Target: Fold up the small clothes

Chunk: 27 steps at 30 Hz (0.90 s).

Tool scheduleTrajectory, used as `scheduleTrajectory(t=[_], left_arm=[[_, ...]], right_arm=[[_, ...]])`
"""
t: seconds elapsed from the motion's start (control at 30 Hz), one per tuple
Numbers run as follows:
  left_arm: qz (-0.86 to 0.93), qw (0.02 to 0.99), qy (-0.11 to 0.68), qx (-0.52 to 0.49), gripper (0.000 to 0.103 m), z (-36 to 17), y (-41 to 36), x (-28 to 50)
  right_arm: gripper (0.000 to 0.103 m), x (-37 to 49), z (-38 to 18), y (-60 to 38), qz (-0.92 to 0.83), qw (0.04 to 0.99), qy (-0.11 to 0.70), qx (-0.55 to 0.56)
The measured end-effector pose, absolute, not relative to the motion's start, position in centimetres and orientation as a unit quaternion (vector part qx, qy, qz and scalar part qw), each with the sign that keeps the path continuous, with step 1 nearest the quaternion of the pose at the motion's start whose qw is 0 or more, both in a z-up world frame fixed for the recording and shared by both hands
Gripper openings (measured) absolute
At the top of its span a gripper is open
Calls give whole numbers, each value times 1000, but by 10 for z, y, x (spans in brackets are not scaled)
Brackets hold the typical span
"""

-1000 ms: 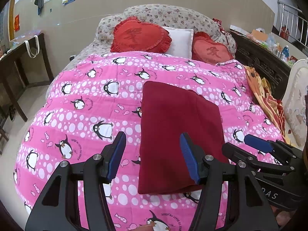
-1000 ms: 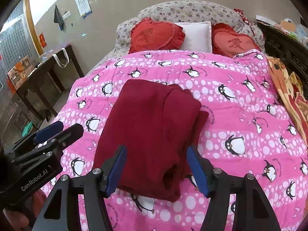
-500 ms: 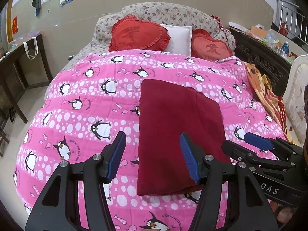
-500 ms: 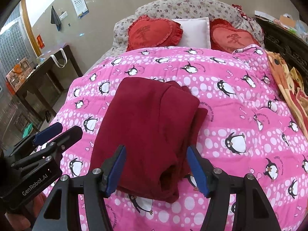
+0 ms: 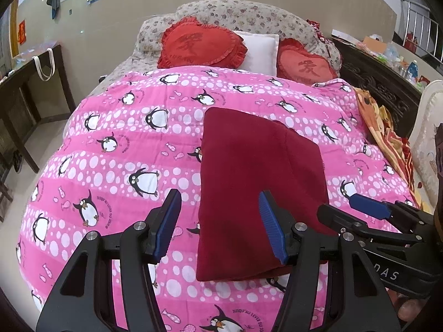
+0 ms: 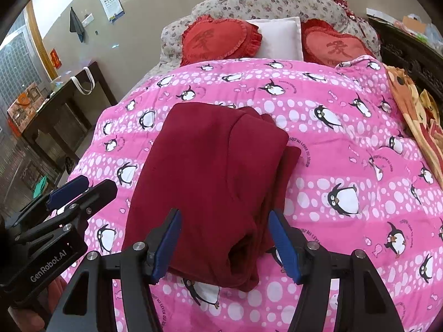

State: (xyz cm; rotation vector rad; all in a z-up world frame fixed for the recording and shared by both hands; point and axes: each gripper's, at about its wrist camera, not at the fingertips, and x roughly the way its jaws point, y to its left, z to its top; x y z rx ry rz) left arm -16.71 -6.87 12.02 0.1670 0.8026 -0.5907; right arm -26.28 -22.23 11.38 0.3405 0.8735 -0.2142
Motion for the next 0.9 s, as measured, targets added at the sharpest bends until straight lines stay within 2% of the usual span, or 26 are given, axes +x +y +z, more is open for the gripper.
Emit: scheduleTrajectory(t=[0.9], left_arm=[[-265, 874, 402, 73, 58, 98, -67, -144]], right_arm=[[63, -247, 91, -227, -93, 874, 441, 181]])
